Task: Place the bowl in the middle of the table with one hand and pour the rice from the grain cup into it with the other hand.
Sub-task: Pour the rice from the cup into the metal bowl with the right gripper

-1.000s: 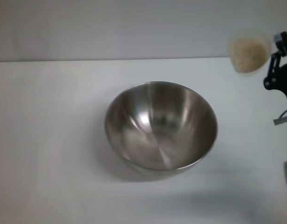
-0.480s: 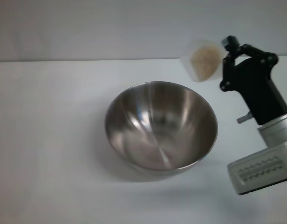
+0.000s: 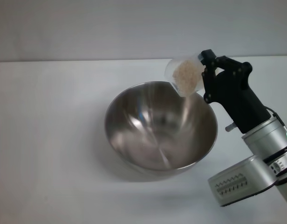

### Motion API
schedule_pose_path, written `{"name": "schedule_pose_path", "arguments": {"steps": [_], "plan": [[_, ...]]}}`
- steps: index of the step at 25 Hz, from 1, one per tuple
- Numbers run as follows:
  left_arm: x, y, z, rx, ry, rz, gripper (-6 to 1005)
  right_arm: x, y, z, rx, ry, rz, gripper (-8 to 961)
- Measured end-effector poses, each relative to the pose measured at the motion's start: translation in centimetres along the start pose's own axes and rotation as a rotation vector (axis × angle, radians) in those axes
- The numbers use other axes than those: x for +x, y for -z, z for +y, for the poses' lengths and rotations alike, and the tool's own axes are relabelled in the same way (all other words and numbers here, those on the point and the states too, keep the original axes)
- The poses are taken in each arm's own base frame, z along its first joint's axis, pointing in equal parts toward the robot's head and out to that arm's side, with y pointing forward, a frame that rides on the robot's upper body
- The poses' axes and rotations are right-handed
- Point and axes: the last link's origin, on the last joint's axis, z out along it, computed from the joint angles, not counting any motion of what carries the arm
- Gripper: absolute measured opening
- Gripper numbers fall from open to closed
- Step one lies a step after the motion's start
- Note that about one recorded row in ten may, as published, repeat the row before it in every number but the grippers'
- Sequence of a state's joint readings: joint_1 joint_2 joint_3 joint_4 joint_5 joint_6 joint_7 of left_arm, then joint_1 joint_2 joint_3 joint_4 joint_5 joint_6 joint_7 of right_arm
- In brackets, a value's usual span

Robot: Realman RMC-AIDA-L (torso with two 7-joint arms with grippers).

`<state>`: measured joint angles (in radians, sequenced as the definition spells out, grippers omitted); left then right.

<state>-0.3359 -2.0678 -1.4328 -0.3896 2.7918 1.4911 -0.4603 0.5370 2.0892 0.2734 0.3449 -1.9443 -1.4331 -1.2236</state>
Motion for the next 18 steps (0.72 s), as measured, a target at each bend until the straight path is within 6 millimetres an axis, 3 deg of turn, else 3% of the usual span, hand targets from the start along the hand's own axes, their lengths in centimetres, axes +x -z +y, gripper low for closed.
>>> {"name": "schedule_pose_path", "arguments": {"steps": [18], "plan": [[-0.1,0.0,0.1,-0.005,0.002,-0.005,756,-1.3,0.1,0.6,-0.033,0.312,-0.117,13]]}}
